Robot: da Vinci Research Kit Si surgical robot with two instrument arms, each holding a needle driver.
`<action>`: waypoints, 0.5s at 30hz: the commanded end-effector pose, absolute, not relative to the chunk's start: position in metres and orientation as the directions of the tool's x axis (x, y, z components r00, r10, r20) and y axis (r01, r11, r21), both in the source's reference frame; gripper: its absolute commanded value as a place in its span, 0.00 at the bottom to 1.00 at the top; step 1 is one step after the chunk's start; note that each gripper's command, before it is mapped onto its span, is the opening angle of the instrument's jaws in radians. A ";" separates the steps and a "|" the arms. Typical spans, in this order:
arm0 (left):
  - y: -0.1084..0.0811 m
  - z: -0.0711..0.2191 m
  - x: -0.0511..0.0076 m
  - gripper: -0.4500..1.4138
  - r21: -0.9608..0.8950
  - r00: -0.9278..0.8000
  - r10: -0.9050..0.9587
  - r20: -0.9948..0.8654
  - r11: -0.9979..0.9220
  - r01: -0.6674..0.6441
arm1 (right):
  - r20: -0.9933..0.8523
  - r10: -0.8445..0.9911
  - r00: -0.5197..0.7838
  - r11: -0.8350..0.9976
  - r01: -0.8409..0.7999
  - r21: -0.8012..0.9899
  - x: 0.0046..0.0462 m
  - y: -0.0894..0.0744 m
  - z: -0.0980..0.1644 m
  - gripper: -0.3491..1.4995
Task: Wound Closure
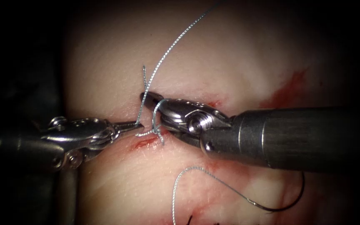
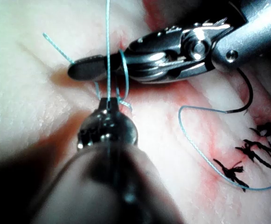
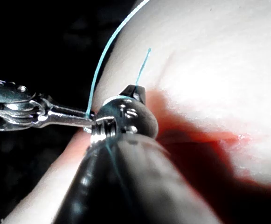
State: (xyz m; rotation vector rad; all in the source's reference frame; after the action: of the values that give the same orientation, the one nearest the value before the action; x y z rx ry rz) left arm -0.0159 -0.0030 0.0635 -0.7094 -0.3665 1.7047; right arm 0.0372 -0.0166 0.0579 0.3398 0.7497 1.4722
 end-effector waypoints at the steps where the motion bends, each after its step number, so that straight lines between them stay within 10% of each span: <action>1: -0.002 0.064 -0.0157 0.00 -0.573 -0.125 0.954 -0.272 -0.265 -0.775 | -0.249 0.966 -0.069 0.111 -0.761 0.640 0.0370 -0.017 0.058 0.00; 15: 0.004 0.068 -0.0110 0.00 -0.340 -0.225 0.910 -0.347 -0.346 -0.875 | -0.316 0.943 0.108 0.321 -0.550 0.771 0.0326 -0.024 0.056 0.00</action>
State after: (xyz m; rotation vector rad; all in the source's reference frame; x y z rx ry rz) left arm -0.0107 0.0048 0.0679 -0.5797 -0.0741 1.8410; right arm 0.0314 -0.0238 0.0555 0.5566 0.9256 1.1223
